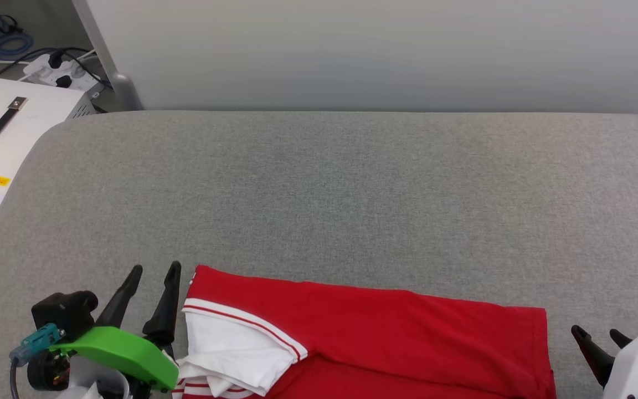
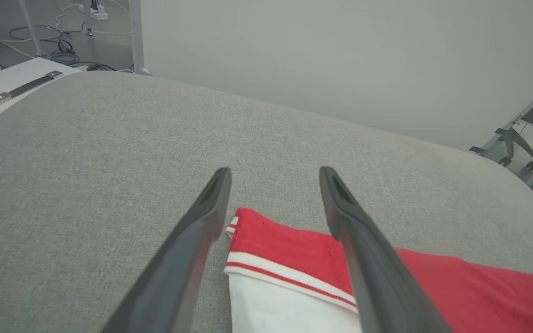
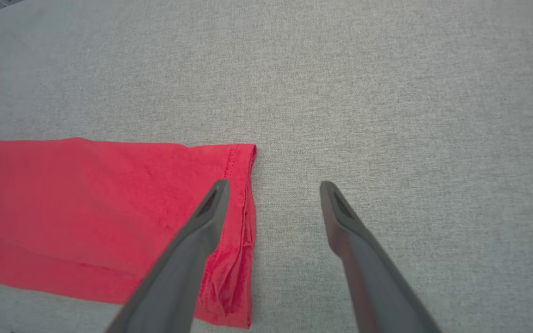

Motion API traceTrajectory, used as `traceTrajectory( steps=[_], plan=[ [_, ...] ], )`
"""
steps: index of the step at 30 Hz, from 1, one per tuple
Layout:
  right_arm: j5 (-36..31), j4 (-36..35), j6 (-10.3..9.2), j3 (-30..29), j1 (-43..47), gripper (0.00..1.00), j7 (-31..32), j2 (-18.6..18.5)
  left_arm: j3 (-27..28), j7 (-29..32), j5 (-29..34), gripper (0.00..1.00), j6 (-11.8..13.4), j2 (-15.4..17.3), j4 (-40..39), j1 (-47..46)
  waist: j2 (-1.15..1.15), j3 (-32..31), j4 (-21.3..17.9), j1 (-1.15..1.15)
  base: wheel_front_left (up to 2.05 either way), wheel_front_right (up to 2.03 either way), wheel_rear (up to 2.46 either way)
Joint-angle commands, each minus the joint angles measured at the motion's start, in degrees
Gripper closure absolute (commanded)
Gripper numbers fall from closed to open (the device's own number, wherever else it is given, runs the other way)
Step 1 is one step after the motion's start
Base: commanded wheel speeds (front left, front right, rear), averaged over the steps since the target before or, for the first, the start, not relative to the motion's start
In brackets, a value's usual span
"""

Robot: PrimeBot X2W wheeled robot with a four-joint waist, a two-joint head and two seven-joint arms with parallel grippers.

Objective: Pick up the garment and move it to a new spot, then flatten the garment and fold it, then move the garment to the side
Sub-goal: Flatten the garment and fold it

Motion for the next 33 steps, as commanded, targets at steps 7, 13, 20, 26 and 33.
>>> traceTrajectory(
  steps=[7,13,20,26,33],
  plan=[
    [0.3,0.6,-0.02,1.0,0.3,0.0,4.9,-1.3,0.6,-4.8,8.3,0.0,3.4,-3.0,-2.6,-2.6,0.0,1.8,2.4,0.0,0.0,0.0,0.0],
    [0.8,3.6,-0.02,3.3,-0.8,0.0,5.1,0.0,0.4,-5.3,13.2,0.0,4.4,-4.9,-3.4,-3.1,0.0,3.5,3.9,0.0,0.0,0.0,0.0],
    [2.8,10.3,-0.02,6.6,-2.0,0.0,6.1,1.1,0.5,-5.5,16.7,0.0,4.0,-7.1,-3.8,-3.3,0.0,4.7,4.7,0.0,0.0,0.0,0.0],
    [4.5,14.2,-0.02,8.7,-2.5,1.0,8.8,2.1,1.1,-5.5,17.9,0.0,3.0,-8.6,-3.4,-3.1,0.0,4.7,4.5,0.0,0.0,0.0,0.0],
    [4.6,13.3,-0.02,9.6,-5.1,1.0,7.4,0.6,1.8,-5.5,19.4,0.0,2.8,-9.1,-2.6,-2.3,0.0,3.4,3.4,0.0,0.0,0.0,0.0]
  ],
)
